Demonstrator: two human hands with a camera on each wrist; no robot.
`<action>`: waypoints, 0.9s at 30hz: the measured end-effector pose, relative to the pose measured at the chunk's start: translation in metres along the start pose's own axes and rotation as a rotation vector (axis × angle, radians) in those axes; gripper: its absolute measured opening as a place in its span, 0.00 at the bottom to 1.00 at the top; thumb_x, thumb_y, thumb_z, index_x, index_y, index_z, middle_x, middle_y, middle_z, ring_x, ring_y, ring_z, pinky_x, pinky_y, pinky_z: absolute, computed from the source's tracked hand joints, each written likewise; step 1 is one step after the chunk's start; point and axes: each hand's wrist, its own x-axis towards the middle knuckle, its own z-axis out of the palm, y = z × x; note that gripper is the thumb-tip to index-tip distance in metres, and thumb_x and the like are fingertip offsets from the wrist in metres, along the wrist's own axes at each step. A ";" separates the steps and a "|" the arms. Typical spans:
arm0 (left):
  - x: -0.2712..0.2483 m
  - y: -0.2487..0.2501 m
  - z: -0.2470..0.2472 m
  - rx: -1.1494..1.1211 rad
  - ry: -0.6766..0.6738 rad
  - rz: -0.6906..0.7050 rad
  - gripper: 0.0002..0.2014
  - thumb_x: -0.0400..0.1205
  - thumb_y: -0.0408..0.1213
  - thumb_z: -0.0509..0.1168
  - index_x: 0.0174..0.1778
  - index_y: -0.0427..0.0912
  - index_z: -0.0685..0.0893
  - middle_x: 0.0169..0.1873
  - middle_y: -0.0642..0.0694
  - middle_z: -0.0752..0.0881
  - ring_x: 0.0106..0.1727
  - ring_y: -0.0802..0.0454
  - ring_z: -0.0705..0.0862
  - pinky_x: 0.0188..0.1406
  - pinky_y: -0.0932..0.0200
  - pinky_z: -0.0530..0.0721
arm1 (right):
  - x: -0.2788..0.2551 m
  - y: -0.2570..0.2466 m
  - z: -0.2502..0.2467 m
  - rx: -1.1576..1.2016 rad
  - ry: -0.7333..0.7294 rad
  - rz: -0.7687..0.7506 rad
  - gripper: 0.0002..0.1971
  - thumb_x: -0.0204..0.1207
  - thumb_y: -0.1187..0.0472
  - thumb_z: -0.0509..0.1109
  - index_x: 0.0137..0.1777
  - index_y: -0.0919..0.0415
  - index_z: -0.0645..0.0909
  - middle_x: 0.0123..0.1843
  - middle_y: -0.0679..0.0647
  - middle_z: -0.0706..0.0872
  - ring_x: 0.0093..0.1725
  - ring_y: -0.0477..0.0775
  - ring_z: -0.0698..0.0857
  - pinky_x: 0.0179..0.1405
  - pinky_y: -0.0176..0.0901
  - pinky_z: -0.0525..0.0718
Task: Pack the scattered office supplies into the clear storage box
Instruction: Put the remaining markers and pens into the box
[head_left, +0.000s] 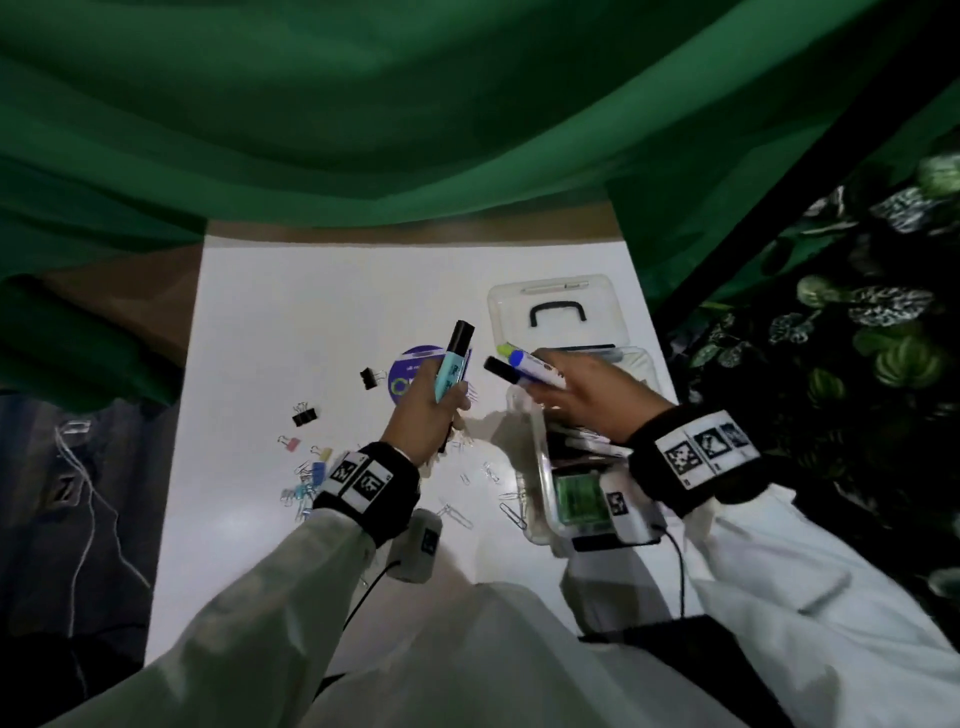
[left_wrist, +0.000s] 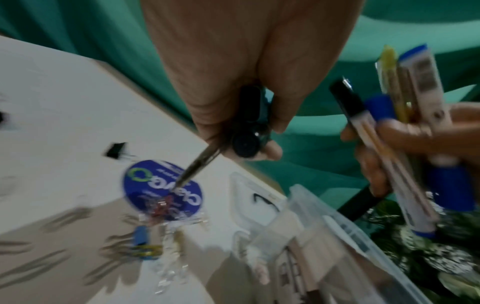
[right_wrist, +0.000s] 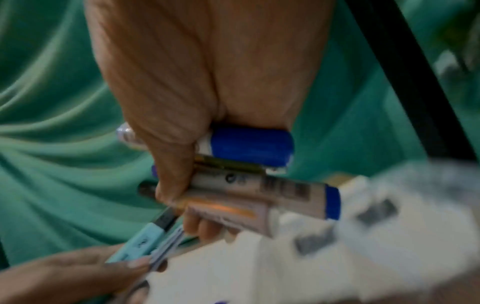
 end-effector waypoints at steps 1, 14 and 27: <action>0.001 0.006 0.009 -0.005 -0.021 0.009 0.10 0.86 0.40 0.59 0.62 0.46 0.73 0.36 0.47 0.85 0.27 0.55 0.80 0.29 0.53 0.80 | -0.008 0.009 -0.016 -0.158 -0.035 0.007 0.13 0.82 0.52 0.68 0.64 0.54 0.80 0.54 0.53 0.89 0.53 0.56 0.86 0.48 0.47 0.81; 0.003 0.058 0.099 0.475 -0.282 0.239 0.12 0.83 0.43 0.65 0.61 0.49 0.76 0.44 0.45 0.87 0.40 0.48 0.85 0.32 0.64 0.77 | -0.075 0.111 -0.022 -0.156 0.223 0.317 0.17 0.77 0.56 0.73 0.65 0.56 0.79 0.61 0.59 0.81 0.59 0.58 0.83 0.59 0.49 0.81; 0.023 0.037 0.182 1.155 -0.524 0.368 0.29 0.80 0.39 0.66 0.78 0.50 0.67 0.56 0.36 0.85 0.56 0.36 0.84 0.49 0.52 0.81 | -0.112 0.142 0.012 0.048 0.026 0.493 0.23 0.80 0.61 0.64 0.74 0.57 0.66 0.46 0.57 0.84 0.51 0.63 0.85 0.48 0.46 0.78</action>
